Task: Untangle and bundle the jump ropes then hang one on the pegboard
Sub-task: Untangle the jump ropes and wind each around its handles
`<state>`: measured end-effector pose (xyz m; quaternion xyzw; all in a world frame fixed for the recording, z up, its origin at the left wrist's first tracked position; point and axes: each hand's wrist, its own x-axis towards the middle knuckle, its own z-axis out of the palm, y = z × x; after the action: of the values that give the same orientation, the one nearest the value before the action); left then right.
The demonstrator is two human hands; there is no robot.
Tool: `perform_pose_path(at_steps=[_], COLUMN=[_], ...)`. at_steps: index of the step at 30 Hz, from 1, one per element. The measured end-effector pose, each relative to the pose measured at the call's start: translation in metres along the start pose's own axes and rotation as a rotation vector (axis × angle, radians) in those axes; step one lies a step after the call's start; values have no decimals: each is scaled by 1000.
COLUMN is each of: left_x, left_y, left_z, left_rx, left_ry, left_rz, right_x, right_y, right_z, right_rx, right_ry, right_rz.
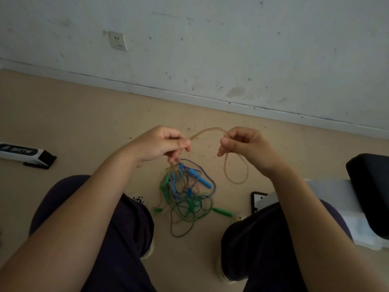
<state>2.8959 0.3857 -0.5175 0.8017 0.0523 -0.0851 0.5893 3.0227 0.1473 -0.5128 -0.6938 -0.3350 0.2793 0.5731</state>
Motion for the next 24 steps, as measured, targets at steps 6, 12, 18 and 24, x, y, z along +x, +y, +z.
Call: perform_pose_path(at_steps=[6, 12, 18, 24], left_x=[-1, 2, -1, -4], left_y=[5, 2, -2, 4], left_z=[20, 23, 5, 8], left_rx=[-49, -10, 167, -62], left_ry=[-40, -61, 69, 65], left_rz=[39, 9, -79, 42], right_x=[-2, 2, 5, 1], right_y=[-5, 1, 7, 1], right_z=[21, 26, -5, 2], right_rx=[-31, -68, 17, -63], right_ry=[-204, -165, 157, -22], right_rz=[62, 18, -92, -4])
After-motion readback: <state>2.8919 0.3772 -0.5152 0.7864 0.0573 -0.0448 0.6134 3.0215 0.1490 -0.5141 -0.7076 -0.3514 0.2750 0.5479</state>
